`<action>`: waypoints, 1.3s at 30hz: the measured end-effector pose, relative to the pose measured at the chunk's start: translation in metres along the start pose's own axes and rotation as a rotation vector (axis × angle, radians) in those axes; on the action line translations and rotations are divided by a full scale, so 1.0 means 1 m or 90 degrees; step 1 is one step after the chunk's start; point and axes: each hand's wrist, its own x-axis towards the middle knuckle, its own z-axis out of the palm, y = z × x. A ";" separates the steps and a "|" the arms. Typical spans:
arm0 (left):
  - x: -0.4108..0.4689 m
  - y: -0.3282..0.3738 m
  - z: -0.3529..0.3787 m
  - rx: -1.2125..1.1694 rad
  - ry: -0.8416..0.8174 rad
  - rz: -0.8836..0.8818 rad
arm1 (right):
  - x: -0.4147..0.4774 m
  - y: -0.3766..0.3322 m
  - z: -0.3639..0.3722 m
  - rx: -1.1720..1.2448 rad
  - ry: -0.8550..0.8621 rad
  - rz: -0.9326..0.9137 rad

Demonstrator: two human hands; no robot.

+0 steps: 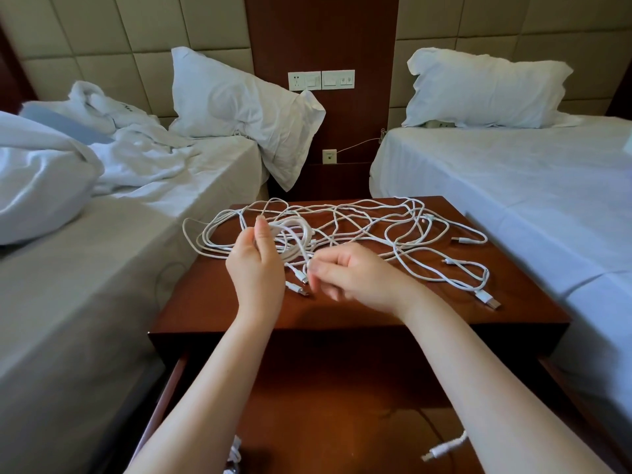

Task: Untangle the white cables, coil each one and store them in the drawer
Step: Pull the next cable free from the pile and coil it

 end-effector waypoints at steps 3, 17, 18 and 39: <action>0.002 0.003 -0.001 -0.027 -0.003 -0.035 | 0.003 0.007 0.009 0.007 -0.031 0.025; -0.005 0.043 -0.003 -0.348 -0.429 -0.107 | -0.004 0.036 -0.017 0.320 0.052 -0.002; -0.007 0.043 -0.003 -0.332 -0.471 -0.089 | -0.006 0.034 -0.021 0.328 0.076 -0.008; -0.020 0.040 0.012 -0.023 -0.398 -0.035 | -0.018 -0.003 -0.044 0.125 0.240 0.021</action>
